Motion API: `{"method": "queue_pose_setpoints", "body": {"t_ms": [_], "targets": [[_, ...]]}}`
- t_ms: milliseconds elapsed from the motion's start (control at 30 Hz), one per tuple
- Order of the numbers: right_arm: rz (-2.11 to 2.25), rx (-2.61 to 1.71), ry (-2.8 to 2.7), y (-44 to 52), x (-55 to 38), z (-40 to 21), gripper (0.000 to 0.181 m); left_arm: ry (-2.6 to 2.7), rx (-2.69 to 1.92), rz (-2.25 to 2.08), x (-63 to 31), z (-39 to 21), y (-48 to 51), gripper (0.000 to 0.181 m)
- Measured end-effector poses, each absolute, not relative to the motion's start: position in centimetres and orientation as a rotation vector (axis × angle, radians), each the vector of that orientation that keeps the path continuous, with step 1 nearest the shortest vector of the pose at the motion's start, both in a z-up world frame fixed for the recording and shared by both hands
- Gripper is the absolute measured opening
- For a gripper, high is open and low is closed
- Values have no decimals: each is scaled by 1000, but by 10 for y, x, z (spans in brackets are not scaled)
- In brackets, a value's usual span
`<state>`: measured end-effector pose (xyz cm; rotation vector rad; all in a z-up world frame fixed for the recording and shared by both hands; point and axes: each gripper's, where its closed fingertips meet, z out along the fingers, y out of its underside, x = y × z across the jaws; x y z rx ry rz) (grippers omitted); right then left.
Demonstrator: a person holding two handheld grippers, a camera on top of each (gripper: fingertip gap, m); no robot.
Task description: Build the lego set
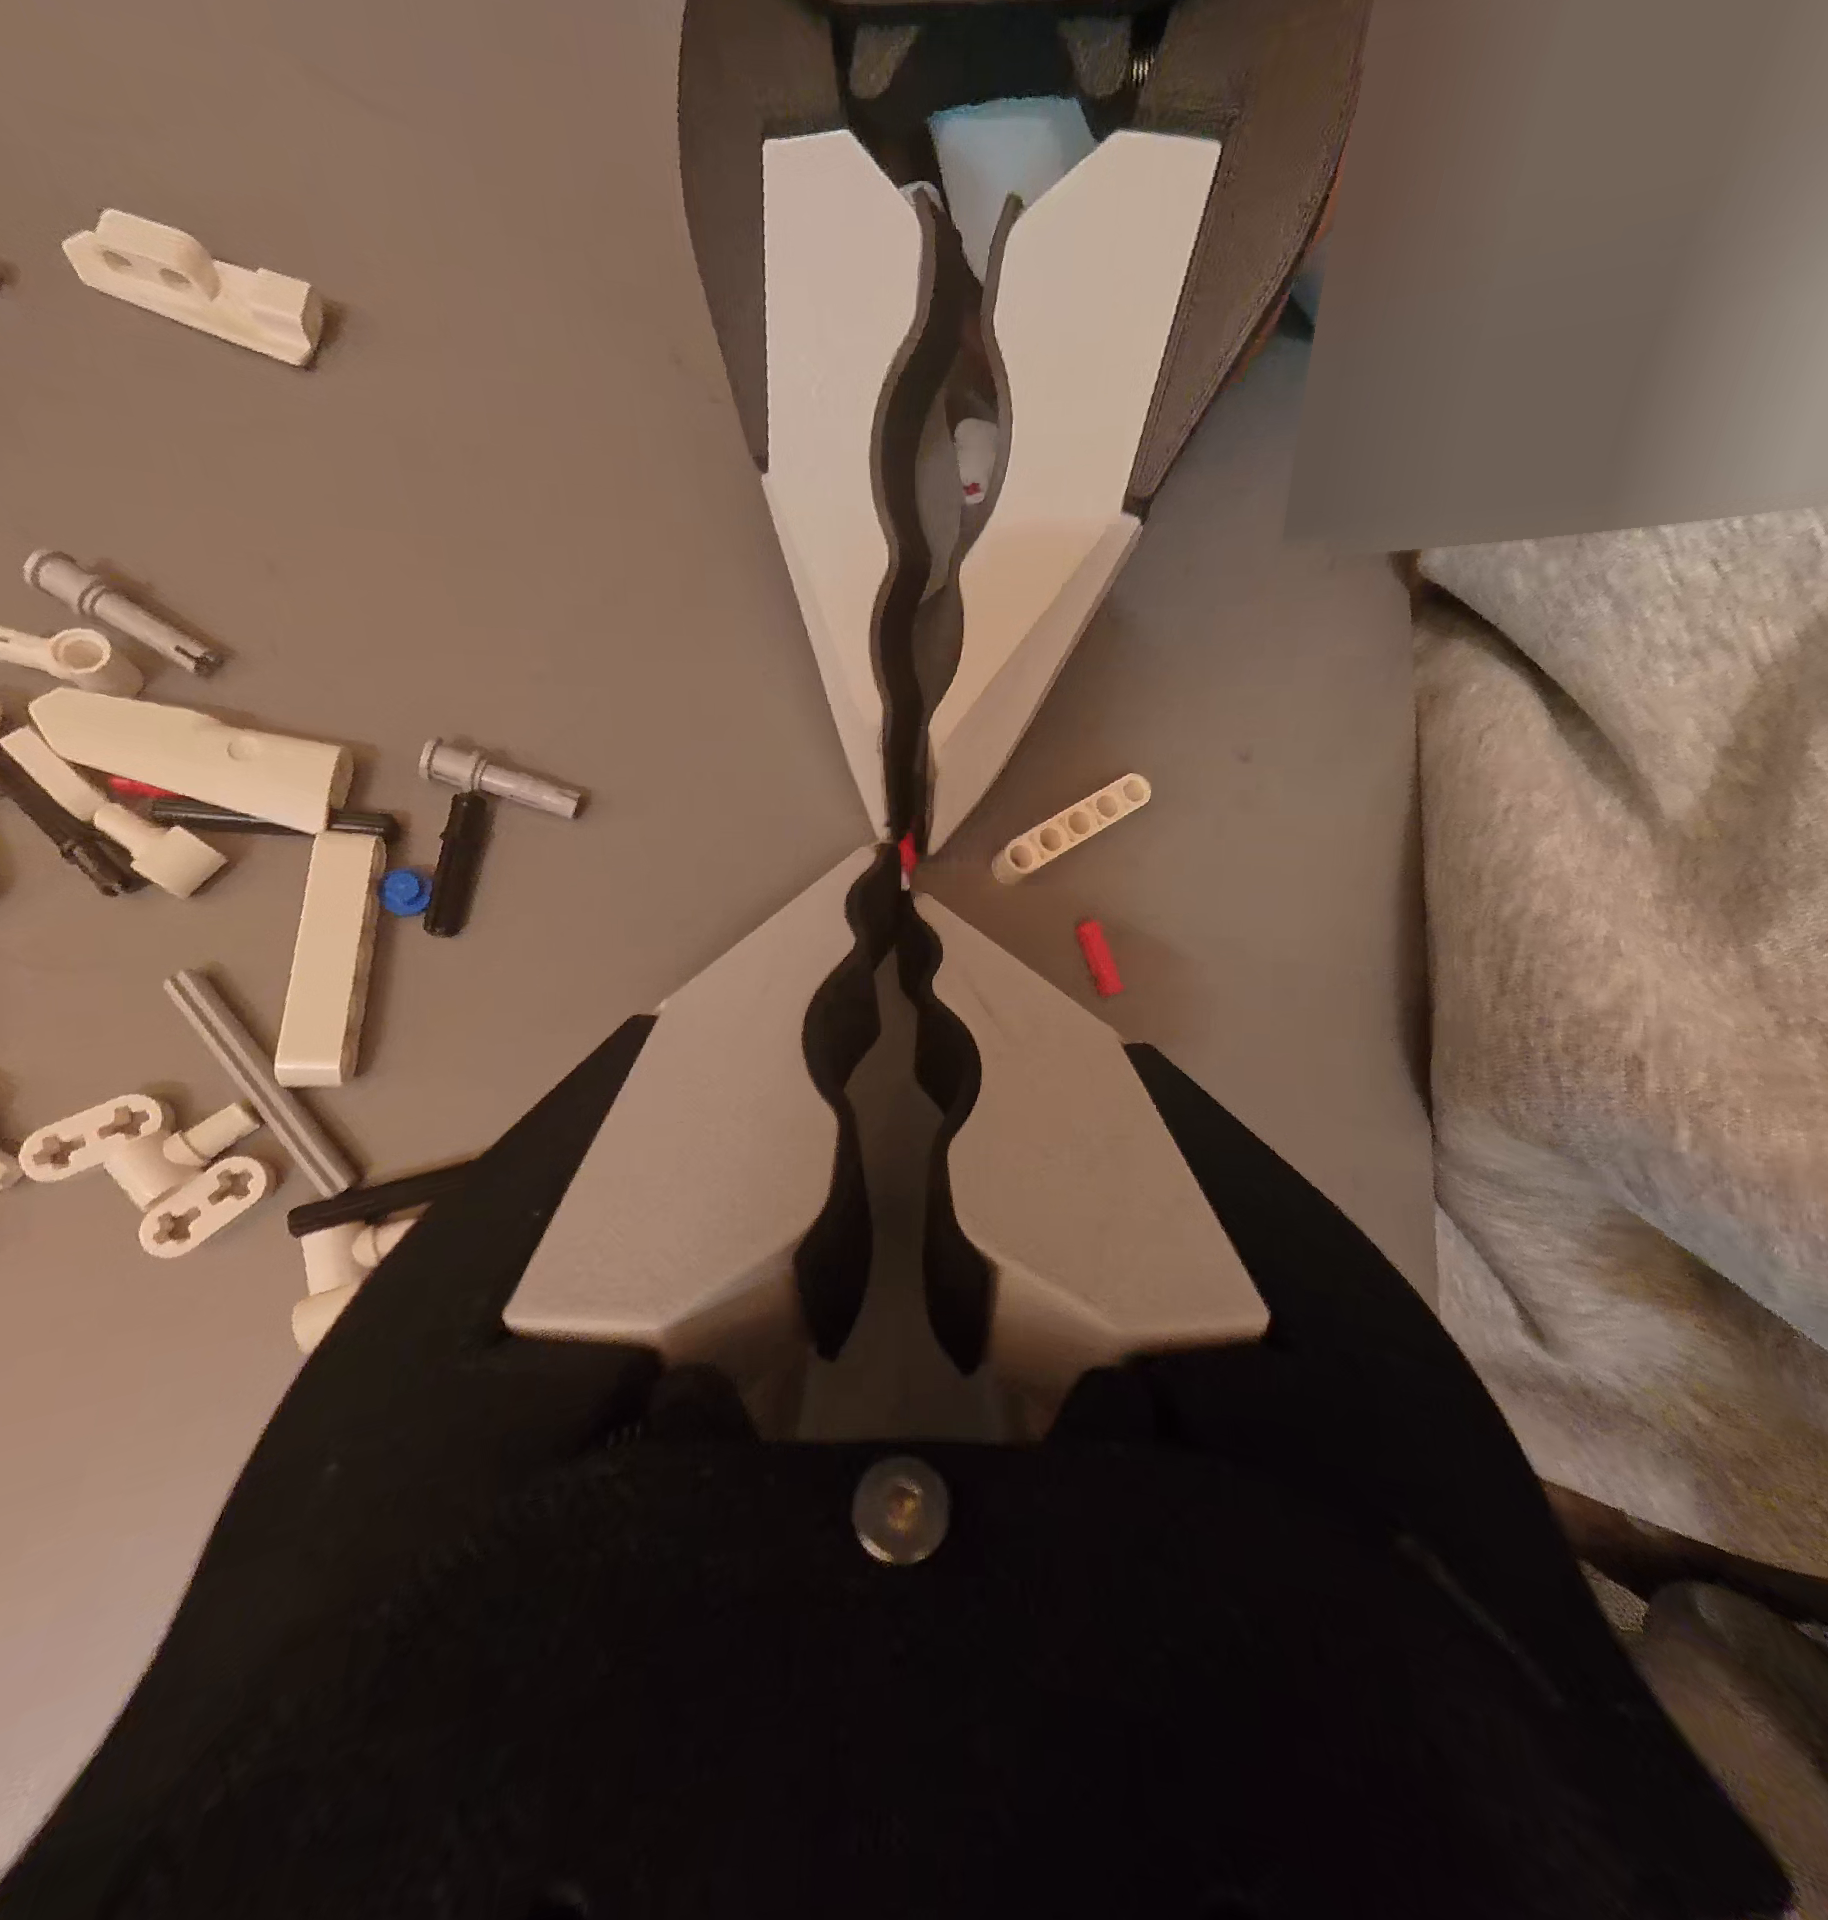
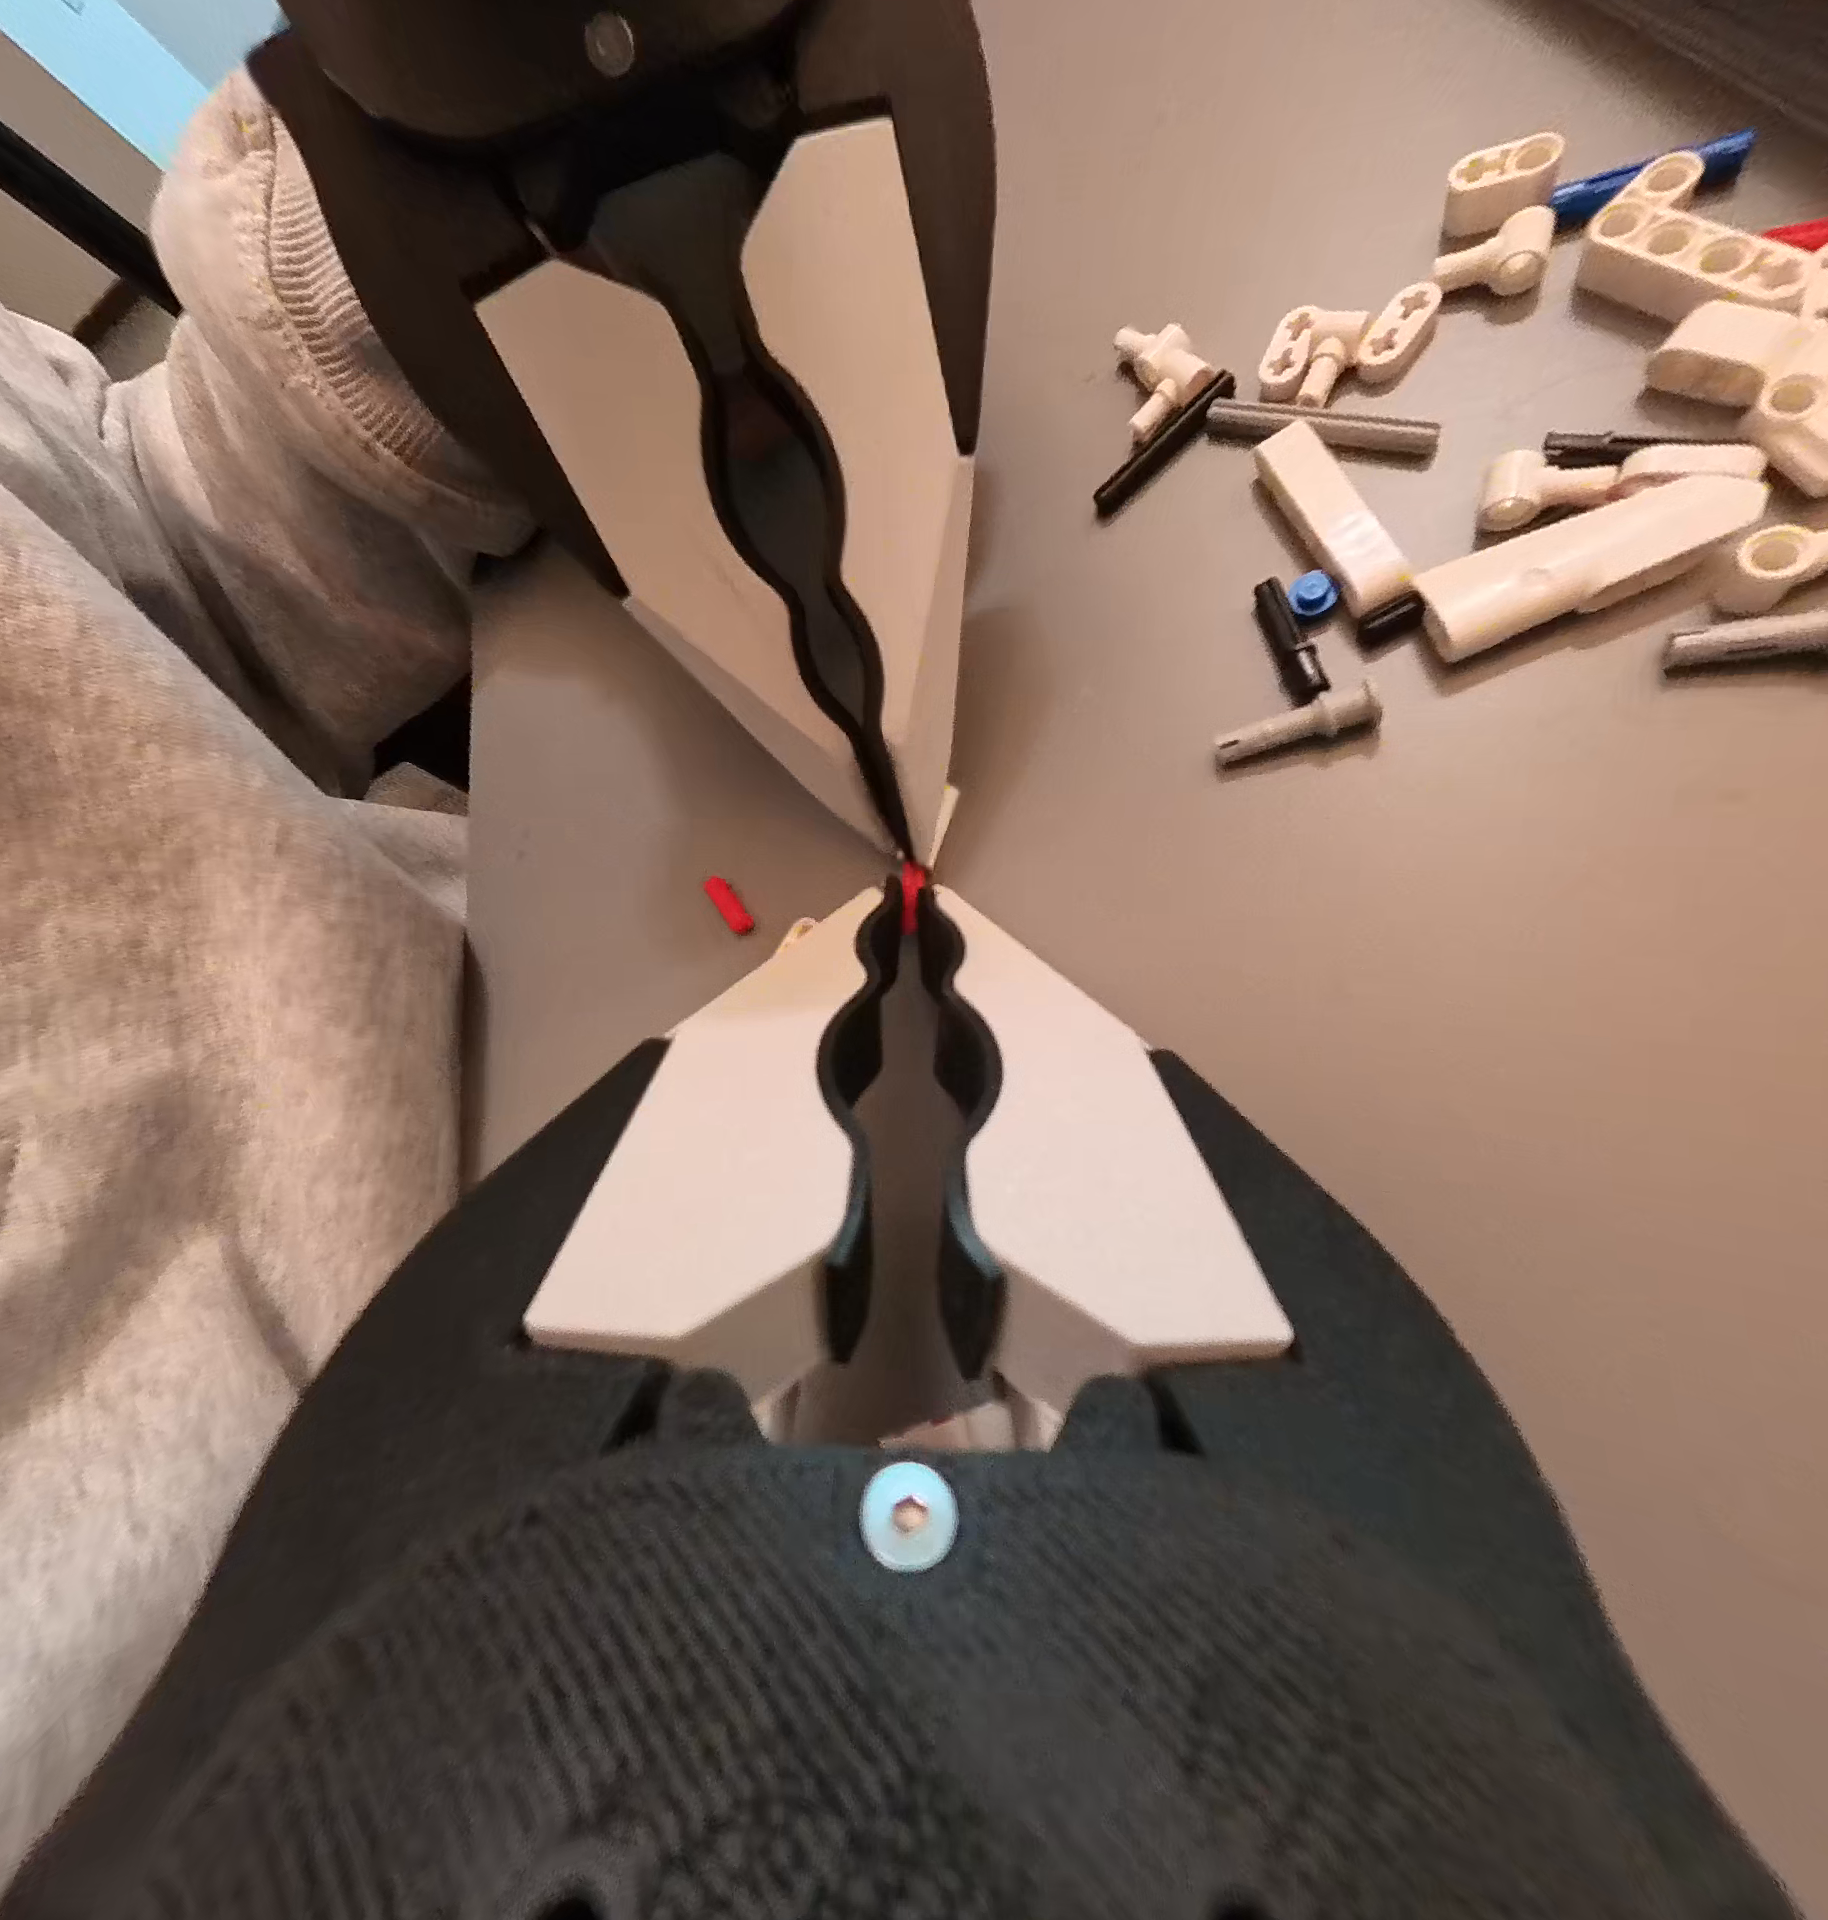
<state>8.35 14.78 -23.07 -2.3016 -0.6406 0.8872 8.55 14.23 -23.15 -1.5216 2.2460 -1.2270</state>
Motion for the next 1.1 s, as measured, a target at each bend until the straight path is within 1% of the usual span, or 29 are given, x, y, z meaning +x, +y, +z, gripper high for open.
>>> {"method": "queue_pose_setpoints", "body": {"t_ms": [267,433,500,600,633,700,767,833,1100], "targets": [[813,-2295,-650,151,85,-231,2,2237,-1491,-1275,86,-226,139,1],[818,-2290,-646,151,85,-231,2,2072,-1485,-1407,90,-206,150,23],[814,-2290,-648,151,85,-231,2,2071,-1515,-1367,91,-210,153,27],[812,-2291,-645,151,85,-231,2,2166,-1563,-1185,89,-230,154,25],[811,-2291,-640,152,86,-231,2,2178,-1558,-1148,89,-233,153,20],[811,-2293,-628,152,87,-231,2,2191,-1537,-1128,88,-234,152,14],[818,-2293,-622,153,87,-231,2,2190,-1555,-1148,87,-234,152,13],[822,-2293,-620,153,87,-231,2,2200,-1570,-1181,86,-233,150,6],[871,-2297,-635,152,87,-231,2,2206,-1574,-1192,85,-233,150,5]]}}
